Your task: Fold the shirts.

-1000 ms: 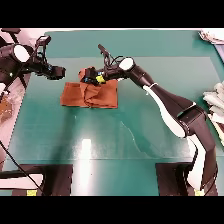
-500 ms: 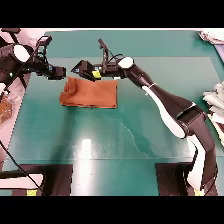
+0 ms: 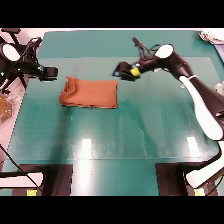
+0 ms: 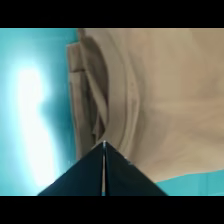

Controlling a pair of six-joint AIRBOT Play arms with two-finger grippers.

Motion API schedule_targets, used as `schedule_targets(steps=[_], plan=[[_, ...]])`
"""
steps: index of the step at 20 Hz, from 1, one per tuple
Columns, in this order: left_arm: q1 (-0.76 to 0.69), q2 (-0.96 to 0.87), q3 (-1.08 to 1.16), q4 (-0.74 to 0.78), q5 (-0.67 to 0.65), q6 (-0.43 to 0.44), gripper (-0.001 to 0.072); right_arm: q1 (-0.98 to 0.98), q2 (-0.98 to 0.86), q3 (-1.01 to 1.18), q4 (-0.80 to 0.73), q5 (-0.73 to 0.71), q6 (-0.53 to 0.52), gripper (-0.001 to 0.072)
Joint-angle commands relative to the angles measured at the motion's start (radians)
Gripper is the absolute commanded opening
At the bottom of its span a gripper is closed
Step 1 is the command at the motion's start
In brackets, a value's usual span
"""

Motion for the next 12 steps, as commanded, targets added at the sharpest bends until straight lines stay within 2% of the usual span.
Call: schedule_targets(steps=[1,4,7,9,12], plan=[[0.014,0.000,0.000,-0.038,-0.019,0.021,0.0023,-0.098,0.044,-0.174,-0.061,-0.014,-0.016,0.0645],[0.014,0.000,0.000,-0.097,-0.009,0.036,0.0023,-0.095,0.011,-0.225,-0.041,-0.113,-0.070,0.0645],[0.014,0.000,0.000,-0.134,-0.016,0.073,0.0023,-0.073,-0.066,-0.224,0.144,-0.072,-0.214,0.0645],[0.014,0.000,0.000,-0.134,-0.018,0.078,0.0024,-0.060,-0.109,-0.224,0.208,-0.084,-0.235,0.0645],[0.014,0.000,0.000,-0.134,-0.023,0.078,0.0024,-0.031,-0.151,-0.213,0.212,-0.095,-0.245,0.0645]])
